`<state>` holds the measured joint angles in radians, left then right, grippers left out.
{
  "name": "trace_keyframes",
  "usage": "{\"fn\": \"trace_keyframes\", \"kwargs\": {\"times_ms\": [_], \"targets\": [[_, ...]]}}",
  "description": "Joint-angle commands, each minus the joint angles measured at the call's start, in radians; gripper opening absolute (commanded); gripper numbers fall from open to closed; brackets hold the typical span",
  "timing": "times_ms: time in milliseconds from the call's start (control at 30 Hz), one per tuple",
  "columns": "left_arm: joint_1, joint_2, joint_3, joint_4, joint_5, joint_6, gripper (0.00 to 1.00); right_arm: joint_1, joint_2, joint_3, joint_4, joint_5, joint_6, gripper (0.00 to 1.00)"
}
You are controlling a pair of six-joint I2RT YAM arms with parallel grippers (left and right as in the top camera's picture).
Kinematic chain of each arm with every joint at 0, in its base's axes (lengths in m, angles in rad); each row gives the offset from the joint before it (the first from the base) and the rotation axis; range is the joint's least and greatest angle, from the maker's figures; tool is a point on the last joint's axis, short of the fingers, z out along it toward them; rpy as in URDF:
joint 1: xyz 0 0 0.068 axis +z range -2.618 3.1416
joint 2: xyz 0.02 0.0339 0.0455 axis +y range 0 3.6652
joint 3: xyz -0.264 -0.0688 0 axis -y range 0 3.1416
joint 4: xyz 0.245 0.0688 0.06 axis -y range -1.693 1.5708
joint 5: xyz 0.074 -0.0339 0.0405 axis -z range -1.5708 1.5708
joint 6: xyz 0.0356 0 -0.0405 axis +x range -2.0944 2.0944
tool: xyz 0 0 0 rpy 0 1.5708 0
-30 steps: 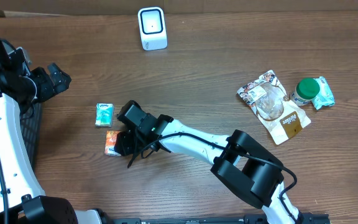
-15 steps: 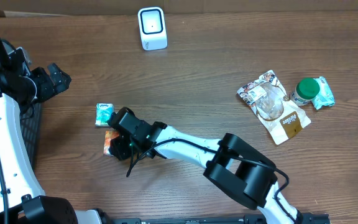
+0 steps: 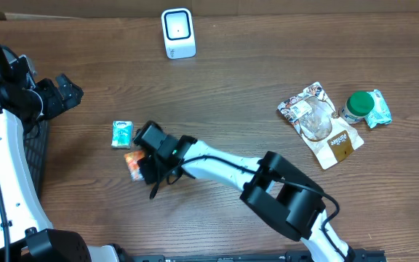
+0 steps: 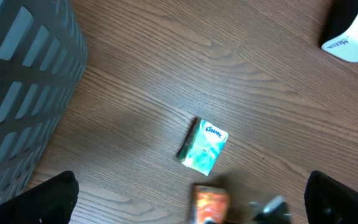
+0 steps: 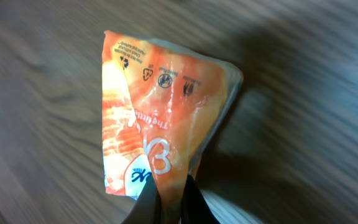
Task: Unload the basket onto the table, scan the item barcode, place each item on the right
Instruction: 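Grasp the orange tissue pack with the right gripper and lift it, then carry the orange pack right and up with the right gripper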
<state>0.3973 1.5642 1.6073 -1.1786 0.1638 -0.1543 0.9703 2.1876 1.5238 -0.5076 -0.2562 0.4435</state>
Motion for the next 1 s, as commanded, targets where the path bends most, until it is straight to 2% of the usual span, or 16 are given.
{"fn": "trace_keyframes", "kwargs": {"times_ms": [0,300,367,500,600,767,967], "targets": [[0.001,0.002,0.018,0.002,0.009,-0.01,1.0,-0.071,-0.072,0.022,-0.07,0.018,-0.046,0.04],[0.001,0.002,0.018,0.002,0.009,-0.01,1.0,-0.305,-0.232,0.022,-0.311,-0.212,-0.249,0.04],[0.001,0.002,0.018,0.002,0.009,-0.01,1.0,-0.402,-0.269,0.022,-0.364,-0.416,-0.373,0.04],[0.001,0.002,0.018,0.002,0.009,-0.01,1.0,-0.526,-0.284,0.022,-0.387,-0.741,-0.47,0.04],[0.001,0.002,0.018,0.002,0.009,-0.01,1.0,-0.623,-0.284,0.022,-0.392,-0.946,-0.482,0.04],[0.001,0.002,0.018,0.001,0.009,-0.01,1.0,-0.753,-0.284,0.022,-0.362,-1.081,-0.441,0.04],[0.001,0.002,0.018,0.002,0.009,-0.01,0.99,-0.843,-0.284,0.022,-0.361,-1.305,-0.441,0.04]]}}
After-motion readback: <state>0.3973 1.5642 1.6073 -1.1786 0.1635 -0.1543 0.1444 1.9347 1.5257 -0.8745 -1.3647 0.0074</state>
